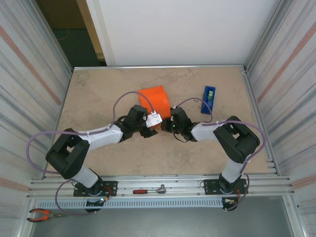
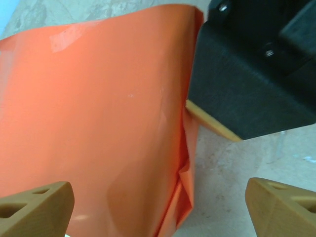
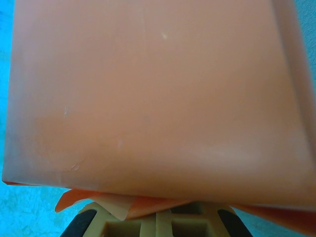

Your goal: Wrap the gift box in paper

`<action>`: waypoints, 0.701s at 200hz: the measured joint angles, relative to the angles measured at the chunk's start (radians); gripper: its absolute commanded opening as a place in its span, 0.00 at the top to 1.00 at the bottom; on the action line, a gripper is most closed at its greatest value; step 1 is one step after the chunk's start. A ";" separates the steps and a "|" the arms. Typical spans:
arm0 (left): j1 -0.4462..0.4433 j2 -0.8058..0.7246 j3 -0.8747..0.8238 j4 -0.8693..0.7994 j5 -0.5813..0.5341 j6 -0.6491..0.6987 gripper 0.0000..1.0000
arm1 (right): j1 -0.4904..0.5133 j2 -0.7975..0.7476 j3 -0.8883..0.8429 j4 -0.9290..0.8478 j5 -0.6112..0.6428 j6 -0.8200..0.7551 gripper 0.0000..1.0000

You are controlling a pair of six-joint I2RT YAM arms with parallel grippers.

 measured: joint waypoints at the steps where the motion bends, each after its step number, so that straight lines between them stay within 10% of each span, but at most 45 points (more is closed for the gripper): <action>1: 0.000 0.000 -0.001 0.003 -0.002 0.000 0.09 | 0.000 0.000 0.000 0.000 0.000 0.000 1.00; 87: -0.026 0.082 -0.021 0.147 -0.120 0.063 0.06 | -0.001 0.002 0.013 -0.010 -0.014 0.000 1.00; 140: -0.026 0.117 0.011 0.132 -0.145 0.070 0.27 | -0.007 0.002 0.013 -0.016 -0.015 0.000 1.00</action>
